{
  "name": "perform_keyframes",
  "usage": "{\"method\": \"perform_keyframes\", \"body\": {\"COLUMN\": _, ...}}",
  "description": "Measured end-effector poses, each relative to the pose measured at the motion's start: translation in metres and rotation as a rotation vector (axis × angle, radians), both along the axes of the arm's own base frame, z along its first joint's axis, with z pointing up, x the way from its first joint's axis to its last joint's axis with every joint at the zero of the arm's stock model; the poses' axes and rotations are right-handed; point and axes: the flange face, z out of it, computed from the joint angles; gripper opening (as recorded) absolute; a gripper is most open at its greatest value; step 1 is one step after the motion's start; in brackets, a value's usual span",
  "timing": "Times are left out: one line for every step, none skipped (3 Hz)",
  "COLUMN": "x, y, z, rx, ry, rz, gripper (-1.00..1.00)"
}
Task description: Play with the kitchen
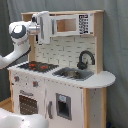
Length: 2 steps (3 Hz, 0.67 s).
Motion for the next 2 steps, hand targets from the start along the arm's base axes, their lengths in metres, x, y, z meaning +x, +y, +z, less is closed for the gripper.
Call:
{"method": "perform_keyframes", "body": {"x": -0.018, "y": -0.004, "z": 0.003, "rx": 0.015, "ry": -0.001, "rz": 0.039, "gripper": -1.0}}
{"method": "perform_keyframes", "body": {"x": -0.024, "y": 0.009, "z": 0.0, "rx": 0.003, "ry": 0.0, "rz": 0.096, "gripper": -1.0}}
